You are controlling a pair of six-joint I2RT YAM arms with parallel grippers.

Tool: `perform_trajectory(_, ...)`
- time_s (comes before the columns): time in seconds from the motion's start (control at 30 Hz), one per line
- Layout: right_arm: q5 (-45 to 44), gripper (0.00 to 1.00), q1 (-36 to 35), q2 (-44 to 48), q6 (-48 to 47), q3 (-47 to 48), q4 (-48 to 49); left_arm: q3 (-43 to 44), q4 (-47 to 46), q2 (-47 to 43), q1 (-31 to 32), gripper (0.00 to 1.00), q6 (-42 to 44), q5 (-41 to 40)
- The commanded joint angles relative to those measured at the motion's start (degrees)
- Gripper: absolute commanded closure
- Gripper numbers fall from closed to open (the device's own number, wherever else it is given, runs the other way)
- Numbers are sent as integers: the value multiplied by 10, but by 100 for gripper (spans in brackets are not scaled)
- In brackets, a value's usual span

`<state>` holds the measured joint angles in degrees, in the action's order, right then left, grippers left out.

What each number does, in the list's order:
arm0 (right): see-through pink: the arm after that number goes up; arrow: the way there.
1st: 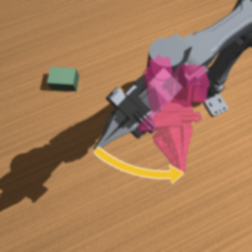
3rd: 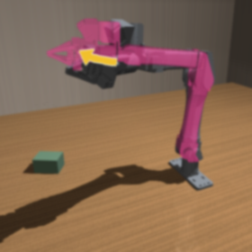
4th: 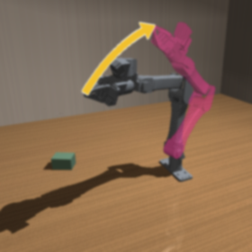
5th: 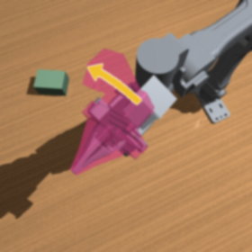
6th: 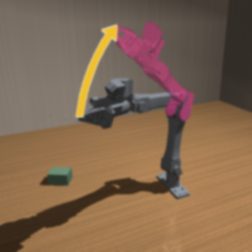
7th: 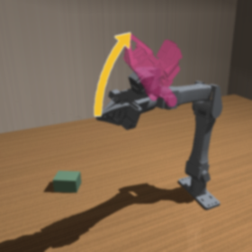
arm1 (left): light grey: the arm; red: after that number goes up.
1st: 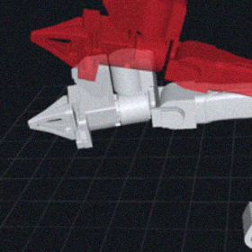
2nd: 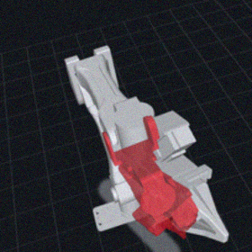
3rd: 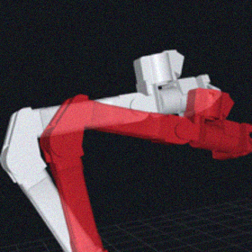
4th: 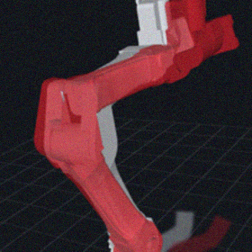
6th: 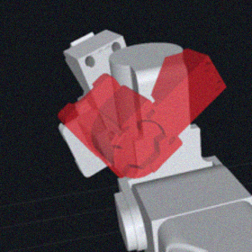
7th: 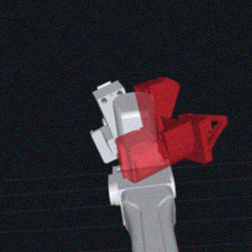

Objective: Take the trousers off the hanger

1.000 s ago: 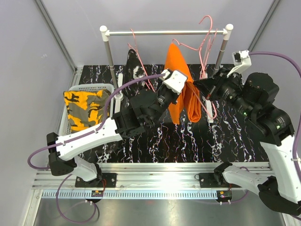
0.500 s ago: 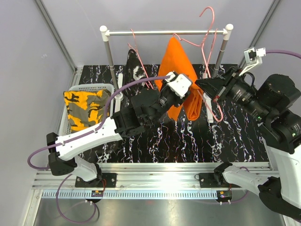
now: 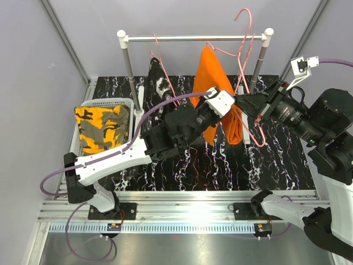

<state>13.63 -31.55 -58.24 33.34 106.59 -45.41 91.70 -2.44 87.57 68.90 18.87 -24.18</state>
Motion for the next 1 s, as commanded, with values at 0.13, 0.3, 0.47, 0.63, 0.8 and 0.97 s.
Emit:
perform_trajectory(0.13, 44, 100, -2, 39, -6, 17, 150, 22, -91, 1, -5, 100, 0, -72)
perform_trajectory(0.3, -50, 100, -1, 46, -46, -44, 98, 33, -122, -33, -5, 100, -16, -130)
perform_trajectory(0.47, -157, 100, -2, 57, -75, -166, 81, 80, -103, -52, -5, 100, -9, -146)
perform_trajectory(0.63, -166, 100, -2, 77, -68, -257, 89, 145, -76, -58, -5, 100, 11, -157)
perform_trajectory(0.8, -149, 100, -2, 104, -55, -316, 98, 211, -51, -57, -5, 100, 28, -176)
perform_trajectory(0.97, -157, 100, -1, 129, -66, -363, 96, 281, -35, -53, -6, 100, 82, -213)
